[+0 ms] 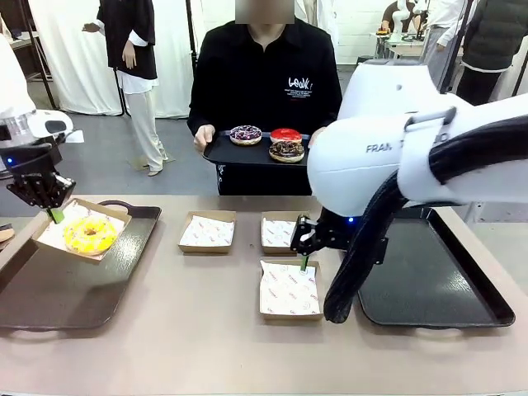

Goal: Individually package the donuts and arrange them on the tray.
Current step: Place the picked Paper togo box on the Handle tray while simultaneously picking up another Paper togo box from the table with the other hand.

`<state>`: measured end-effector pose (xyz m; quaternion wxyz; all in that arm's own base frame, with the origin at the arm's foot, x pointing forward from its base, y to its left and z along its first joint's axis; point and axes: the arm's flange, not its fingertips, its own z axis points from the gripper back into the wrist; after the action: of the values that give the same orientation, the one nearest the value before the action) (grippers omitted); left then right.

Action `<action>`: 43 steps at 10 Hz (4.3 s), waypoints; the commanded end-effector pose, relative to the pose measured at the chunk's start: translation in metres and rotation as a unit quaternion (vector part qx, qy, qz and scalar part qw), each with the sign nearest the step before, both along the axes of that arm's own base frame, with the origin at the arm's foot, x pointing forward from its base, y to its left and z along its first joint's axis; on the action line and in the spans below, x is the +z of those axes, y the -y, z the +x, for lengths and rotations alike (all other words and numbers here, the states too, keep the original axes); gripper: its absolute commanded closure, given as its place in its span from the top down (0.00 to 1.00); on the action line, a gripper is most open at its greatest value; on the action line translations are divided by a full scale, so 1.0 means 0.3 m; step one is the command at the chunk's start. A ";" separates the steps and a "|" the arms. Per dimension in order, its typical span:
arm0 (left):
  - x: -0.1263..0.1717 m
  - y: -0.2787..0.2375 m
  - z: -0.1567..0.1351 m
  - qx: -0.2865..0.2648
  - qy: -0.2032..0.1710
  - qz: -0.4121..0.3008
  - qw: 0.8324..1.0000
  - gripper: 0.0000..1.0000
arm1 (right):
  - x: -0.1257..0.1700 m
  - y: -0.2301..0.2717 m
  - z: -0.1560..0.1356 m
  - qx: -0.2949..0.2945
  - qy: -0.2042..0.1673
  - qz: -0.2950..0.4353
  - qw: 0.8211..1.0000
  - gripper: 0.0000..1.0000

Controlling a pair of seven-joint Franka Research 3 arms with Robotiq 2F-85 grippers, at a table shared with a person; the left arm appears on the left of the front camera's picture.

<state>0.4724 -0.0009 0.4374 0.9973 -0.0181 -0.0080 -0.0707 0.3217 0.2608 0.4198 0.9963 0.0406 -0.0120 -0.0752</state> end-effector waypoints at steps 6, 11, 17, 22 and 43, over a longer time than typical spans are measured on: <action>-0.142 0.032 -0.195 -0.020 -0.022 0.011 0.999 0.01 | -0.182 -0.027 -0.010 0.093 0.029 0.009 0.995 1.00; -0.171 0.033 -0.211 0.030 -0.038 0.008 0.999 0.01 | -0.179 -0.024 -0.012 0.087 0.017 0.013 0.996 1.00; -0.180 0.038 -0.221 0.056 -0.027 0.010 0.998 0.01 | -0.213 -0.032 -0.018 0.048 0.036 0.019 0.998 1.00; -0.185 0.064 -0.259 0.102 -0.011 0.032 0.994 0.01 | -0.276 -0.037 0.008 0.036 0.076 0.001 0.996 1.00; -0.254 0.107 -0.277 0.085 0.002 0.054 0.995 1.00 | -0.376 -0.014 0.054 0.030 0.069 -0.026 0.997 0.00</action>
<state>0.3946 -0.0332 0.3652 0.9996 0.0248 0.0048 0.0162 0.3395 0.2639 0.3147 0.9971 0.0237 -0.0672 -0.0278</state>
